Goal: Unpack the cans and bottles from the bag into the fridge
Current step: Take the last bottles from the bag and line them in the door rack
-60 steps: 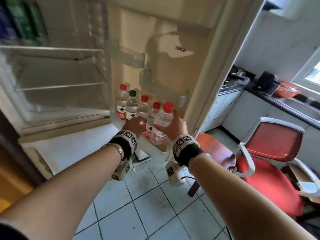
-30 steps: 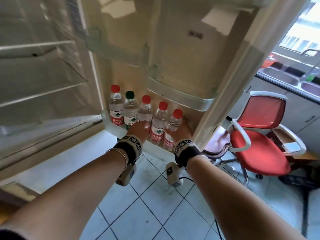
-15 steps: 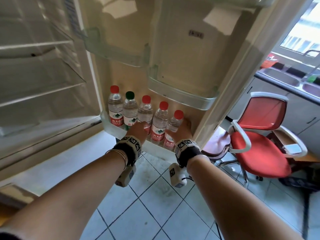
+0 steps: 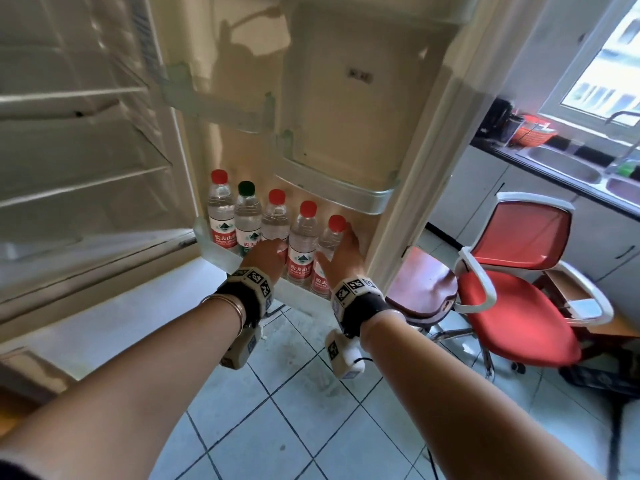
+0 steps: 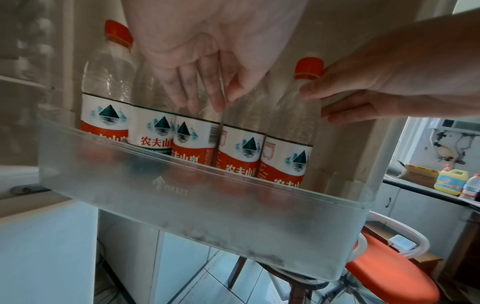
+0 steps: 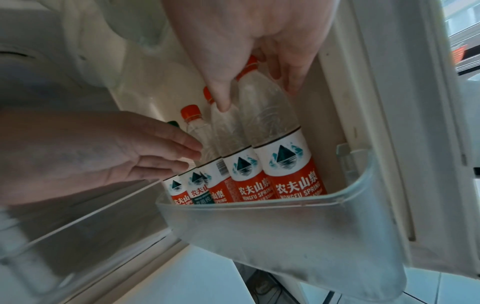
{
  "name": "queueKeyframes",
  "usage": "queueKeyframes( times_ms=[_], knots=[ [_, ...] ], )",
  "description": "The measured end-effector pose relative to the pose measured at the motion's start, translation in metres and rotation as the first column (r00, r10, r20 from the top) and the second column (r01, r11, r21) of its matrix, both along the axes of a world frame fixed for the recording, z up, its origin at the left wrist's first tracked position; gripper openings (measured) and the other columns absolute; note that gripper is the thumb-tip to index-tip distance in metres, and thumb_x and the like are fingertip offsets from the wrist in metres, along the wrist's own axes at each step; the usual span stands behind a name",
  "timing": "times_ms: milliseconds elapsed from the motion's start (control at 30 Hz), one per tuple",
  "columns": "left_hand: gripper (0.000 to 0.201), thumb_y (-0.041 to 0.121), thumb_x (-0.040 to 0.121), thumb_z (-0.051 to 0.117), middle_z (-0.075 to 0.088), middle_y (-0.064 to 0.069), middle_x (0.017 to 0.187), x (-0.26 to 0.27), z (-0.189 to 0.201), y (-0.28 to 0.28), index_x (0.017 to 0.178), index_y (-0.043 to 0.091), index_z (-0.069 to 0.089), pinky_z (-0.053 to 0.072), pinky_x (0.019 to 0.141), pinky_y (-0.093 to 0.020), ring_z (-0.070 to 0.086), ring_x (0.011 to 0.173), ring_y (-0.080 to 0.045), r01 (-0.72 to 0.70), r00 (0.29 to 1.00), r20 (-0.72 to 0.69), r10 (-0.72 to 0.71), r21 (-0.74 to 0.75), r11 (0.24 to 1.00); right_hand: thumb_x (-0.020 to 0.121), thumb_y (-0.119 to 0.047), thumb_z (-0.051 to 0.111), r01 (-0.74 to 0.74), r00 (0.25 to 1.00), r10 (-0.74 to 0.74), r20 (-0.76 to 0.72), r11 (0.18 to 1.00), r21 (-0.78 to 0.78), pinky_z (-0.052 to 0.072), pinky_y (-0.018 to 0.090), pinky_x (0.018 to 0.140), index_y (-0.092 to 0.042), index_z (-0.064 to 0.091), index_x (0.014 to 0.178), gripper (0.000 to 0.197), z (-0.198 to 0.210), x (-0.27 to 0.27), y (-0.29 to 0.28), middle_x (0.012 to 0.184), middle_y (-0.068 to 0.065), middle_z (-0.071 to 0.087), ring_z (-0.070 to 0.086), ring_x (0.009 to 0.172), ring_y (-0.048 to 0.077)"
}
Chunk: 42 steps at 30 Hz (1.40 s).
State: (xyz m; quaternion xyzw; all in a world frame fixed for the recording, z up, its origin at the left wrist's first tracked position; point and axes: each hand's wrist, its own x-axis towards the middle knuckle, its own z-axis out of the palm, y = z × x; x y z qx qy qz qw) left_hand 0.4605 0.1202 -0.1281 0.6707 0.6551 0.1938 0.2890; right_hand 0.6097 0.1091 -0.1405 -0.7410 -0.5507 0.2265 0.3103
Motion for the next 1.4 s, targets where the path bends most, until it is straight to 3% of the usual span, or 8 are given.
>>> queueKeyframes(
  times_ms=[267,467,667,767,900,1033,1233,1400],
  knots=[
    [0.034,0.012,0.096,0.038,0.052,-0.007,0.136,0.014,0.001,-0.039,0.125,0.017,0.054,0.041,0.099,-0.034,0.052,0.121,-0.024,-0.125,0.991,-0.046,0.127,0.046,0.991,0.094,-0.031,0.050,-0.231,0.960,0.226,0.165,0.973,0.011,0.044,0.038,0.094,-0.011,0.015,0.149,0.068,0.020,0.010,-0.030,0.144,0.014,0.035,0.053,0.118,0.035],
    [0.039,0.008,0.094,0.037,0.055,-0.013,0.133,0.022,0.004,-0.073,0.128,0.017,0.054,0.042,0.097,-0.033,0.054,0.118,-0.030,-0.166,0.984,-0.048,0.171,0.085,0.982,0.095,-0.029,0.049,-0.333,0.921,0.312,0.233,0.941,0.054,0.041,0.040,0.103,-0.017,0.025,0.147,0.059,0.028,0.024,-0.059,0.143,0.013,0.039,0.049,0.120,0.033],
    [0.040,0.007,0.092,0.041,0.056,-0.014,0.131,0.026,0.013,-0.096,0.127,0.019,0.056,0.043,0.099,-0.034,0.055,0.117,-0.032,-0.148,0.985,-0.071,0.156,0.113,0.983,0.097,-0.022,0.042,-0.304,0.905,0.267,0.330,0.950,0.066,0.044,0.039,0.097,-0.005,0.049,0.128,0.037,0.048,0.050,-0.088,0.124,0.015,0.055,0.054,0.114,0.033],
    [0.039,0.008,0.091,0.043,0.060,-0.012,0.128,0.029,0.018,-0.105,0.124,0.021,0.059,0.046,0.099,-0.036,0.058,0.114,-0.032,-0.140,0.985,-0.078,0.151,0.134,0.981,0.097,-0.024,0.043,-0.214,0.931,0.170,0.322,0.971,0.107,0.043,0.034,0.090,-0.008,0.054,0.123,0.032,0.060,0.070,-0.096,0.122,0.014,0.057,0.056,0.110,0.032],
    [0.036,0.009,0.091,0.046,0.060,-0.012,0.125,0.035,0.025,-0.114,0.125,0.016,0.058,0.048,0.096,-0.037,0.059,0.111,-0.031,-0.147,0.981,-0.103,0.164,0.154,0.977,0.093,-0.020,0.047,-0.084,0.971,0.045,0.236,0.984,0.157,0.040,0.032,0.088,-0.006,0.046,0.123,0.033,0.072,0.094,-0.098,0.123,0.014,0.052,0.055,0.109,0.032],
    [0.038,0.007,0.091,0.045,0.059,-0.013,0.125,0.040,0.031,-0.117,0.127,0.015,0.055,0.047,0.094,-0.036,0.059,0.111,-0.030,-0.173,0.974,-0.116,0.193,0.157,0.972,0.088,-0.019,0.054,-0.002,0.992,-0.028,0.126,0.974,0.227,0.037,0.037,0.104,-0.010,0.031,0.142,0.059,0.088,0.109,-0.083,0.139,0.014,0.039,0.047,0.123,0.031],
    [0.041,0.004,0.089,0.044,0.059,-0.009,0.128,0.049,0.036,-0.114,0.125,0.018,0.058,0.046,0.095,-0.034,0.058,0.113,-0.029,-0.281,0.950,-0.083,0.302,0.202,0.938,0.088,-0.021,0.058,-0.080,0.997,0.078,0.019,0.986,0.144,0.028,0.035,0.112,-0.011,0.006,0.151,0.082,0.103,0.124,-0.052,0.154,0.011,0.025,0.033,0.138,0.025],
    [0.039,0.006,0.090,0.043,0.058,-0.010,0.128,0.058,0.036,-0.124,0.124,0.016,0.058,0.043,0.093,-0.030,0.056,0.113,-0.029,-0.372,0.914,-0.074,0.400,0.244,0.895,0.087,-0.025,0.063,-0.090,0.992,0.106,-0.061,0.970,0.228,0.026,0.029,0.110,-0.003,0.007,0.150,0.087,0.100,0.125,-0.043,0.150,0.018,0.026,0.031,0.137,0.026]
  ],
)
